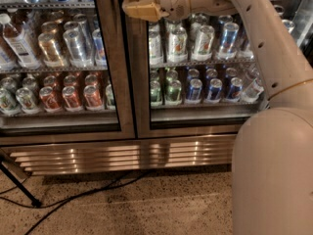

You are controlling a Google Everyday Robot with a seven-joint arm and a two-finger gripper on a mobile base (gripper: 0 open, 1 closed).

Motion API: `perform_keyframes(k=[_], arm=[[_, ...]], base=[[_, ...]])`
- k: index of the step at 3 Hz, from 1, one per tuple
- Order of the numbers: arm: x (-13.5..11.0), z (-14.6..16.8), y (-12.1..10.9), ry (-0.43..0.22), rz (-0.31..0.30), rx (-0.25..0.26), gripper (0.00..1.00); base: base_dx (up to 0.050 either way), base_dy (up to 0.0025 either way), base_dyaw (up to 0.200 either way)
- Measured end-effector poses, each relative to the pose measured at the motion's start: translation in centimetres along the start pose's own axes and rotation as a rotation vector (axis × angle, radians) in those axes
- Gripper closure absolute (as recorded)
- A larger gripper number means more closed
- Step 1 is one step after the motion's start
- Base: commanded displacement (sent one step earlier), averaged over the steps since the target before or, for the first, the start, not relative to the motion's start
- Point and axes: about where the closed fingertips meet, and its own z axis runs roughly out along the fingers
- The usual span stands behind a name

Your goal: Open right fridge door

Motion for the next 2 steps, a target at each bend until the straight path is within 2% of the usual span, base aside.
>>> perform_keyframes(k=[2], arm=[[-0.05,-0.05,-0.23,-0.003,0.000,0.001,1.00]], base=[[0.000,0.00000,0.000]])
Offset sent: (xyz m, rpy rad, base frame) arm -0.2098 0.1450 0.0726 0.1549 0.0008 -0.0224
